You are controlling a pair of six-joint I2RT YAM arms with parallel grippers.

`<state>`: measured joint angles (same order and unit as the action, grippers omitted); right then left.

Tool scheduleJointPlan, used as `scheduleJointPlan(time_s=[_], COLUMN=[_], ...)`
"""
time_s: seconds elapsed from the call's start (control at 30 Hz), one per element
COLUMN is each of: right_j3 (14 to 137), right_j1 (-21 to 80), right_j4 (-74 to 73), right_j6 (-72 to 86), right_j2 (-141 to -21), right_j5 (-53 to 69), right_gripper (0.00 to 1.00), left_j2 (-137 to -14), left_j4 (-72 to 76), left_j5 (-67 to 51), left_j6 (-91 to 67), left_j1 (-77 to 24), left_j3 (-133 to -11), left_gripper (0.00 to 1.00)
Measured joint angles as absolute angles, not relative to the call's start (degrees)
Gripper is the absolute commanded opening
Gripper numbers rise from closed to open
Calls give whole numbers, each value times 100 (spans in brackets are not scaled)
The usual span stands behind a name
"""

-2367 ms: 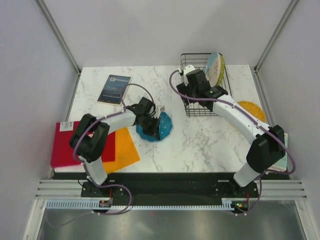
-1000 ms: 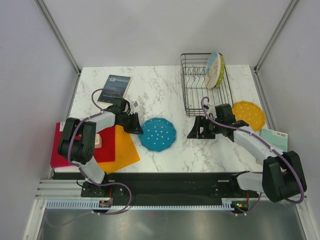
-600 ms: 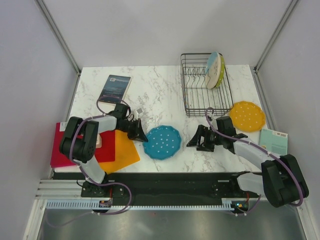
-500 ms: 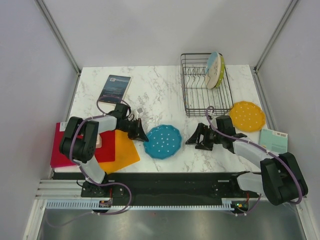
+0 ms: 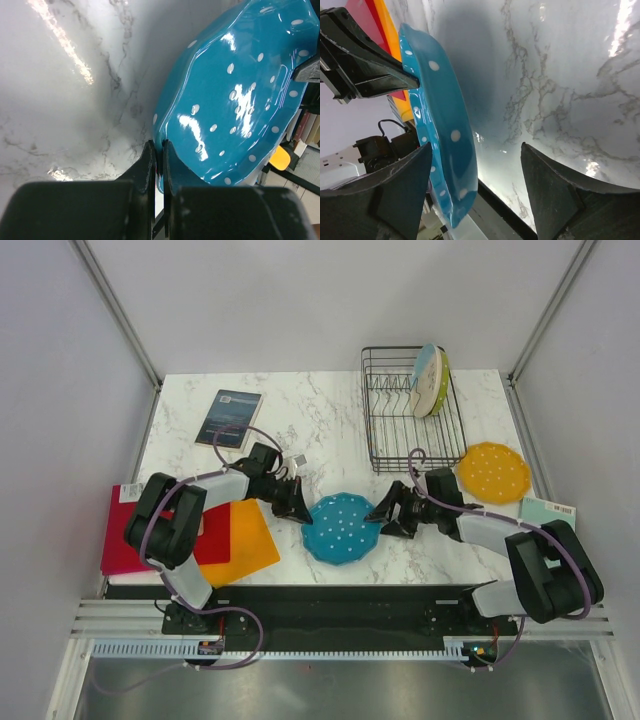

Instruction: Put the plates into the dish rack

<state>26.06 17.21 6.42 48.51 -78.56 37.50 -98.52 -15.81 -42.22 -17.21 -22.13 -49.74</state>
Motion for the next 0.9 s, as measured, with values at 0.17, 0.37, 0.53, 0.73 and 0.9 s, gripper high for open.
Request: scheduleJointPlan(time_s=[0.17,0.37,0.53,0.73,0.9], right_j3=[2751,2989,3046,3144,3496], right_j1=[1955,1997,2025,2121,2110], right_j4=[709,825,871,849,423], right_j6=[4936,4950,4932,4858,4475], right_j2=[-8018,-8162,-8294,-8453,-8434], right_j5=[3780,3806,3885,4040,4066], right_gripper=[60,52,46,22,0], left_j2=[-9852,-9852,-9854,-9856,-9874], left_j4=[-1573,-1564,-1474,-1433,-1437], left_j5=[-4206,-4202,-4204,-4185,-4202], left_j6=[-1734,-1739,-1789,-1831,-1890], left_j1=[-2366,-2436,-2447,-2445,-2397], left_j3=[-5030,-5081,-5127,-5175,-5205], left_gripper=[2,2,2,4,33])
